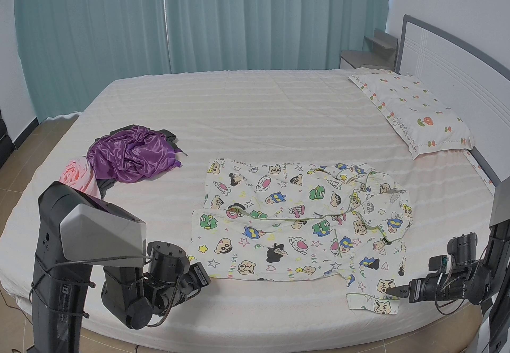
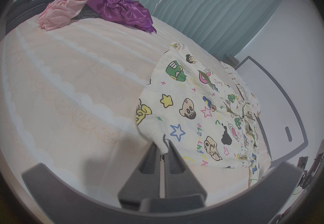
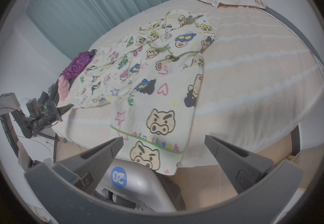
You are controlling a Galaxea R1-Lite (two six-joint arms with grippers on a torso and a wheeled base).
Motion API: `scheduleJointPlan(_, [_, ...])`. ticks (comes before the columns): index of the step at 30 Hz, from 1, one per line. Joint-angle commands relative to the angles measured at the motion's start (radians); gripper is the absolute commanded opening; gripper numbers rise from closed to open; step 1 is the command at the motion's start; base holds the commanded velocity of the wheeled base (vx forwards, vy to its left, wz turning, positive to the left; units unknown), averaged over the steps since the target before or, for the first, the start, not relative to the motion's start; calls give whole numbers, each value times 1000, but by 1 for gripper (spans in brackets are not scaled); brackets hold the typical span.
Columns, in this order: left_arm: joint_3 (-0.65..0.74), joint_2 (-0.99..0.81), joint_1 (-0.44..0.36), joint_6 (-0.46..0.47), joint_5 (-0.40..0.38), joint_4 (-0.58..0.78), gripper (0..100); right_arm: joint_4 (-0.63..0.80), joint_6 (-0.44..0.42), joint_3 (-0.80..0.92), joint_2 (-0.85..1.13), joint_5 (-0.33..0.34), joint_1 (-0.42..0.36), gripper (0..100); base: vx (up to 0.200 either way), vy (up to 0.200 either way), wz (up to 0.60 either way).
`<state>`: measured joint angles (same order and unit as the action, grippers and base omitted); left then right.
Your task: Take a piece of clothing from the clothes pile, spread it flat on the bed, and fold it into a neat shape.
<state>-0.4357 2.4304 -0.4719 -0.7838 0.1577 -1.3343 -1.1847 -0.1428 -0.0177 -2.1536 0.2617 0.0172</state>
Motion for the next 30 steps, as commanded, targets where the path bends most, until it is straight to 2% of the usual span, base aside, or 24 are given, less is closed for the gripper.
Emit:
scheduleJointPlan(1, [11, -8, -1, -3, 8, -2, 0, -10, 0, 18, -75, -12, -36, 100, 0, 0, 0])
scheduleJointPlan(4, [12, -8, -1, -3, 10, -2, 0, -10, -4, 18, -80, -12, -77, 100, 0, 0, 0])
scheduleJointPlan(5, [14, -8, -1, -5, 10, -2, 0, -13, -11, 18, -92, -30, -118, 100, 0, 0, 0])
scheduleJointPlan(8, [22, -8, -1, -5, 10, -3, 0, -16, -24, 18, -109, -65, -134, 100, 0, 0, 0])
scheduleJointPlan(14, [22, -7, -5, -5, 10, -3, 0, -56, -29, 18, -146, -71, -141, 100, 0, 0, 0])
scheduleJointPlan(15, [22, -7, -5, -5, 10, -3, 0, -59, -29, 18, -152, -75, -145, 0, 0, 0, 0])
scheduleJointPlan(21, [28, -7, -7, -5, 10, -6, 0, -136, -31, 18, -207, -118, -151, 0, 0, 0, 0])
scheduleJointPlan(23, [34, -7, -8, -5, 10, -6, 0, -174, -32, 18, -236, -154, -151, 0, 0, 0, 0])
scheduleJointPlan(30, [42, -8, -11, -5, 10, -8, 0, -164, -58, 18, -223, -183, -135, 0, 0, 0, 0])
